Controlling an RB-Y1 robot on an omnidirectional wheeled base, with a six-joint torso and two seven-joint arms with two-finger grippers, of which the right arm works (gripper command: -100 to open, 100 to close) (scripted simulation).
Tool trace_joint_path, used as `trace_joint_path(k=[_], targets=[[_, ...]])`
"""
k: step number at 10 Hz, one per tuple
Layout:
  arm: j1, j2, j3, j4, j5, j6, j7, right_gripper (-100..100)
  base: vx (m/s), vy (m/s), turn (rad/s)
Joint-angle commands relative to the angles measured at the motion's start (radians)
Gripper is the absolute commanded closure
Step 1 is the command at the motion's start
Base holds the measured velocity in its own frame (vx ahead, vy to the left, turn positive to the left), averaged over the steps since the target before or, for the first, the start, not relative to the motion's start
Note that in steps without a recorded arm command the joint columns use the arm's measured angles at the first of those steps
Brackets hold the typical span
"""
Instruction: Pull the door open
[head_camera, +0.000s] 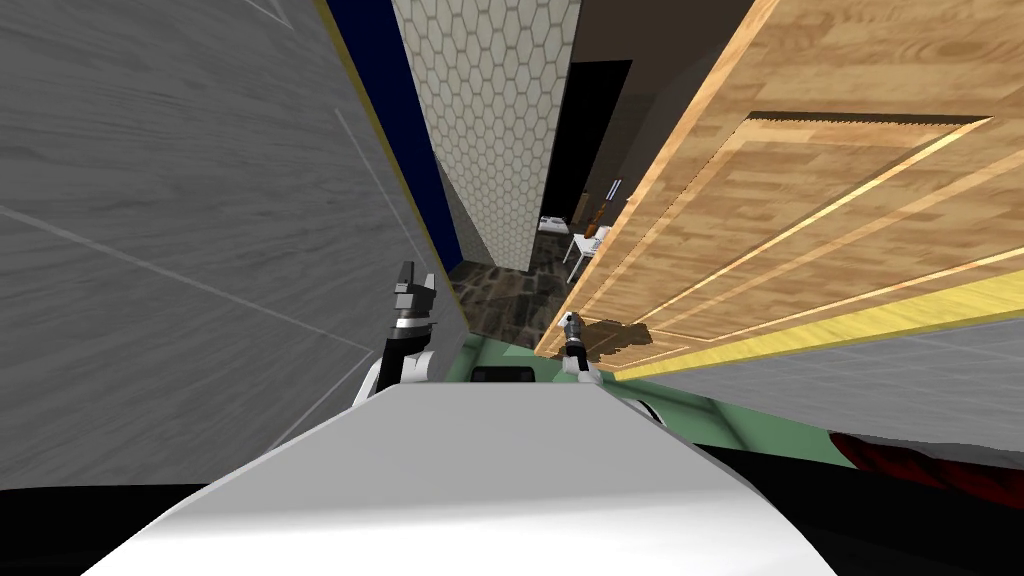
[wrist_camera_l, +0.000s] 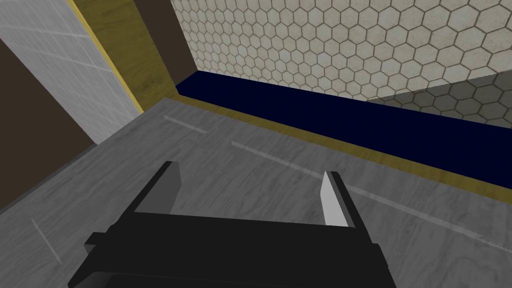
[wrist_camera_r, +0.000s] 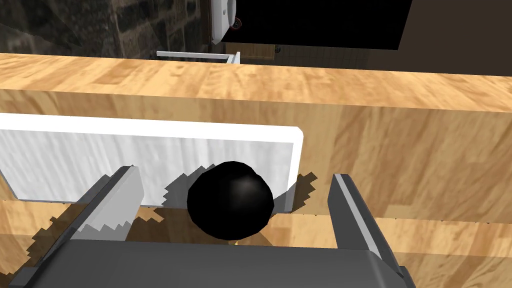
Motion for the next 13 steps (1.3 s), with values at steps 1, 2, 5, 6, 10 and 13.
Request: trace_joint_path(k=[1, 2, 5, 6, 10, 13], targets=[[0.0, 0.0, 0.0, 0.0, 0.0, 0.0, 0.0, -100, 0.07, -0.015, 0.019], [0.0, 0.0, 0.0, 0.0, 0.0, 0.0, 0.0, 100, -0.02, 0.005, -0.017], [0.0, 0.0, 0.0, 0.0, 0.0, 0.0, 0.0, 100, -0.017, 0.003, 0.001], [0.0, 0.0, 0.0, 0.0, 0.0, 0.0, 0.0, 100, 0.0, 0.0, 0.0], [0.012, -0.019, 0.028, 0.001, 0.016, -0.013, -0.035, 100, -0.122, -0.03, 0.091], [0.024, -0.04, 0.059, 0.0, 0.035, -0.03, -0.075, 100, -0.197, -0.05, 0.129]])
